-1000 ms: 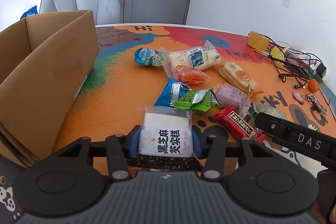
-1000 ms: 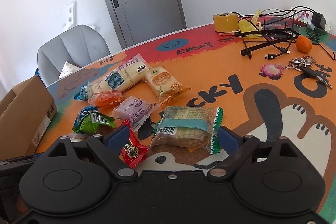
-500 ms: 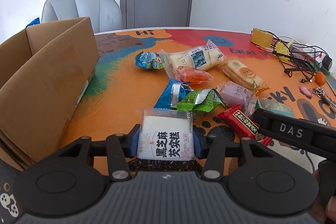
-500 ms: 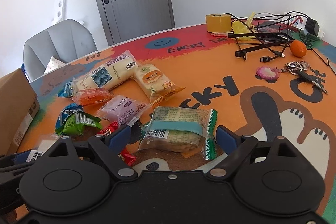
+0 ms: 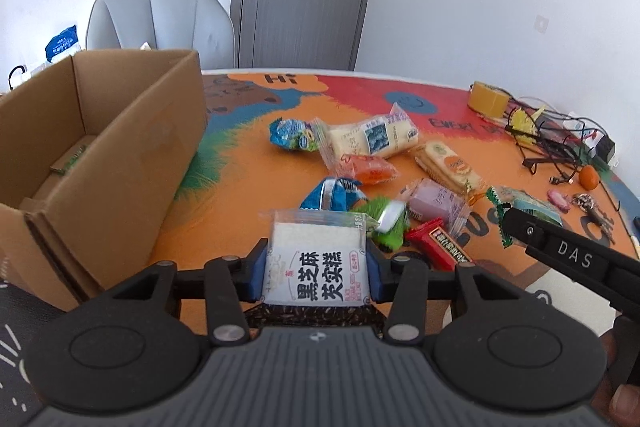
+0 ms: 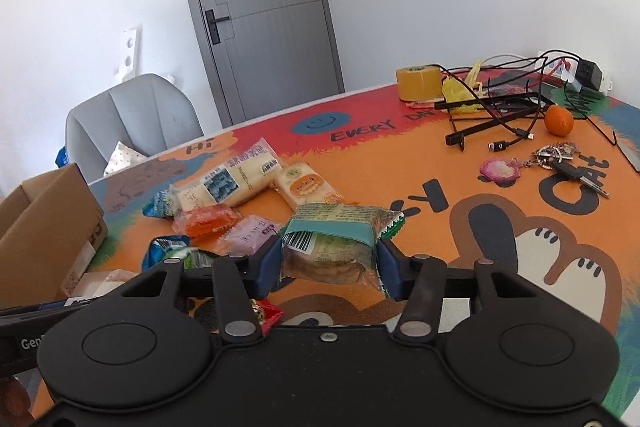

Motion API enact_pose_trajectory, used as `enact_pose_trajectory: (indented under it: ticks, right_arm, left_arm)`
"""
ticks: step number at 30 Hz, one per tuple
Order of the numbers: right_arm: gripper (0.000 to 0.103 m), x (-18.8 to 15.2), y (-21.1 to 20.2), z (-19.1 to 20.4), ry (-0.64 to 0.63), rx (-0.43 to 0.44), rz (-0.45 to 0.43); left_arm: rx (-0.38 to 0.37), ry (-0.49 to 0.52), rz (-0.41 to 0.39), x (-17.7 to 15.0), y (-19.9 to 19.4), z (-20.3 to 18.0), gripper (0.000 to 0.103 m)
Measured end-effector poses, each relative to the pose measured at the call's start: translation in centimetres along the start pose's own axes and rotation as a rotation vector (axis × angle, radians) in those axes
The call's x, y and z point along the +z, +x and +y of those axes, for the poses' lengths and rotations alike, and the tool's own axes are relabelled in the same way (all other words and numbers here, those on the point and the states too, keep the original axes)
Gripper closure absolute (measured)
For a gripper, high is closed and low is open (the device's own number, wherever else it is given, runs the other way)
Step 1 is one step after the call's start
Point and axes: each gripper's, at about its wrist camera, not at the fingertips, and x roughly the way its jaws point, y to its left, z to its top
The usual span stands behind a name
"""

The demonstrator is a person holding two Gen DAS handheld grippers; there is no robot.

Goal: Organize snacks
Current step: 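Carry both packs over the box and open both tools to release them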

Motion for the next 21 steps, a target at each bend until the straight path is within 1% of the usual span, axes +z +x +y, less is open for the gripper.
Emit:
enact_pose_trajectory:
  ticks: [9, 21]
  right_arm:
    - [0.052, 1.0, -2.5, 3.5, -0.023, 0.119, -0.044]
    - [0.052, 2.1, -3.8, 7.8, -0.059, 0.208, -0.090]
  left_arm:
    - [0.014, -0.027, -0.102, 1.7, -3.9, 2.0, 0.057]
    - [0.041, -0.064, -0.201, 4.0, -7.0, 5.7, 0.057]
